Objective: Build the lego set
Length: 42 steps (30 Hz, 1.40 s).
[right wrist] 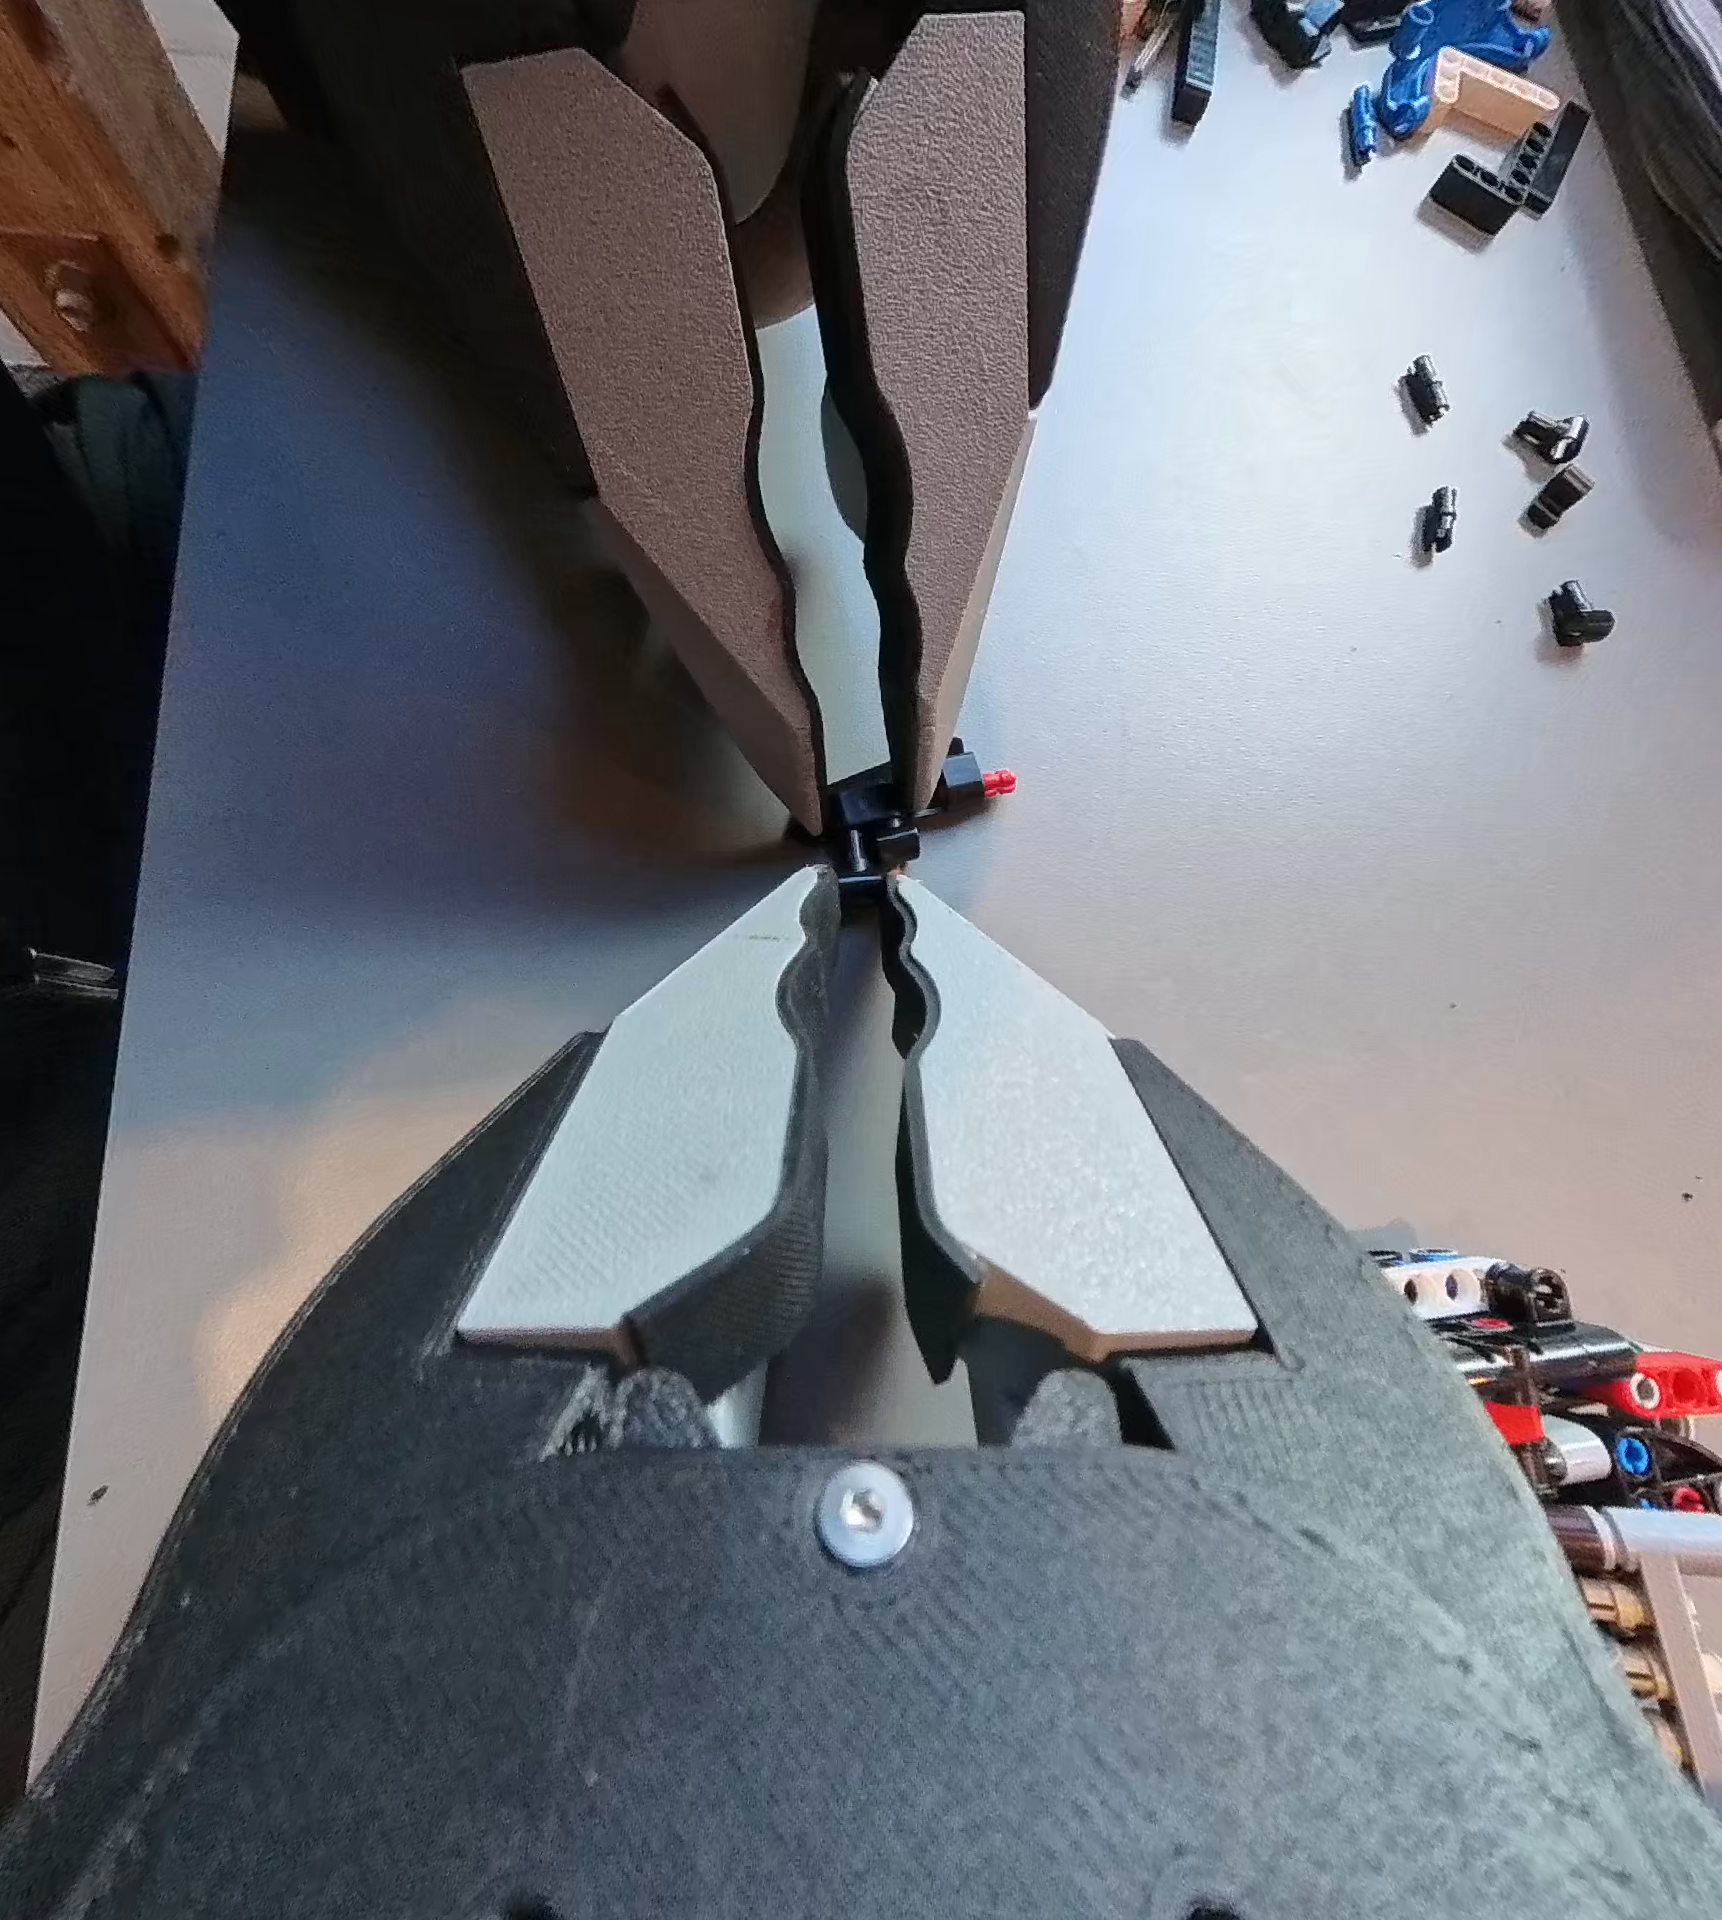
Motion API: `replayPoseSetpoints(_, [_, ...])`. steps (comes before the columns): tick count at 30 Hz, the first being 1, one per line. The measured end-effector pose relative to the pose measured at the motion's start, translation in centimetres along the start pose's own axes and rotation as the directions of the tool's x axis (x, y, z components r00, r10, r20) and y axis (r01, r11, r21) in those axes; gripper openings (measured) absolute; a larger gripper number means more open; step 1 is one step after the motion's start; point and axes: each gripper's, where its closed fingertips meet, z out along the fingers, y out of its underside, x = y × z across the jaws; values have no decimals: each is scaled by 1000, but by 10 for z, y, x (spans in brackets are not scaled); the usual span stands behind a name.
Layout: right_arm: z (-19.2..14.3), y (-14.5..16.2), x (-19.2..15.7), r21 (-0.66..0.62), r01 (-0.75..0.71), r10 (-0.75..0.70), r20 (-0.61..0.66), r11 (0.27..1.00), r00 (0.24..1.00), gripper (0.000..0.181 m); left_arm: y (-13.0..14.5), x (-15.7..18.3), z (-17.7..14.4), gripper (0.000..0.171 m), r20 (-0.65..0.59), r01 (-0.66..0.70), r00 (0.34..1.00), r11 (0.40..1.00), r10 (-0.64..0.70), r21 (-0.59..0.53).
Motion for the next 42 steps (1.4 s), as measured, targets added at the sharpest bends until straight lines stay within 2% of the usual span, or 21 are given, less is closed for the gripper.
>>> replayPoseSetpoints(11, [0, -1, 1, 0, -49, 49, 11, 999, 999, 5, 0, 1, 0, 12, 10, -10, 1000, 1000, 10, 0])
replayPoseSetpoints(17, [-7, -7, 2, 59, -70, 69, 20, 996, 997, 12, 0, 1, 0, 12, 7, -6, 1000, 1000, 6, 1])
replayPoseSetpoints(25, [-8, 1, 4, 27, -96, 96, 16, 995, 995, 11, 0, 1, 0, 12, 10, -6, 1000, 1000, 6, 1])
replayPoseSetpoints(30, [-4, 5, 4, -4, -98, 98, 9, 995, 995, 0, -1, 0, 1, 12, 31, 10, 999, 1000, -10, -1])
replayPoseSetpoints(42, [-4, 5, 4, -8, -87, 86, -25, 996, 996, 5, -1, -1, 1, 12, 57, 41, 998, 999, -41, -2])
